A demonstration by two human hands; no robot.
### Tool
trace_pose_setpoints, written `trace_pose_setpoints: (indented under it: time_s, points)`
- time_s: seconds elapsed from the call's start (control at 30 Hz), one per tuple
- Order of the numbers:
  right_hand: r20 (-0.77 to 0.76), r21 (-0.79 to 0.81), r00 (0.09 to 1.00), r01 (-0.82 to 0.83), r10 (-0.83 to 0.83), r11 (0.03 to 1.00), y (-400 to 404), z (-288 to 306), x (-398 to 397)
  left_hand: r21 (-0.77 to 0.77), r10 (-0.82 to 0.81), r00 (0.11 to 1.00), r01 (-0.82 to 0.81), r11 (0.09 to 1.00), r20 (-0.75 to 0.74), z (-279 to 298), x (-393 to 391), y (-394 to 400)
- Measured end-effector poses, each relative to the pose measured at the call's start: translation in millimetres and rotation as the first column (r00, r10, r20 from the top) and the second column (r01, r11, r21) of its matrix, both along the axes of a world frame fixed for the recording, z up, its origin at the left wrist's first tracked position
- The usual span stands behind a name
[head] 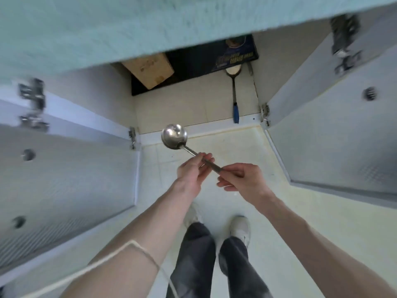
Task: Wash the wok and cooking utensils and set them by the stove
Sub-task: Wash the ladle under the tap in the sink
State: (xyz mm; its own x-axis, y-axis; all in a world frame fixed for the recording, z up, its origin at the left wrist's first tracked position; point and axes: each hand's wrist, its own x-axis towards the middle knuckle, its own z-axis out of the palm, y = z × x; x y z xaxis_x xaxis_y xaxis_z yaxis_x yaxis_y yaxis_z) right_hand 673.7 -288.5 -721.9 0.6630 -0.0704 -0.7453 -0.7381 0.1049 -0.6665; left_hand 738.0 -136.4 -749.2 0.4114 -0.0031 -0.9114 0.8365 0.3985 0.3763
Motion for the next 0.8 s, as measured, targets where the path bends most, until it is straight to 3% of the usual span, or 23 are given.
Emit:
trace_pose_setpoints:
  time_s: [0.17, 0.33, 0.63, 0.8]
  points:
    - [-0.055, -0.106, 0.990, -0.137, 0.132, 0.985, -13.9, 142.1, -45.5, -0.067, 0.050, 0.996, -0.055, 0.996, -0.073, 160.3, -44.0, -12.8]
    - [0.022, -0.272, 0.988, -0.139, 0.150, 0.952, -28.6, 260.2, -84.0, -0.169, 0.073, 0.997, -0.072, 0.983, 0.002, 284.7, -74.0, -28.5]
    - [0.098, -0.361, 0.995, 0.044, -0.009, 0.931, -52.5, 386.8, -148.3, -0.167, -0.165, 0.978, 0.185, 0.969, 0.127, 403.5, -103.6, -74.5]
    - [0.168, -0.436, 0.974, 0.213, -0.153, 0.875, -59.7, 445.8, -184.9, -0.205, -0.331, 0.914, 0.380, 0.902, 0.236, 453.4, -119.9, -106.3]
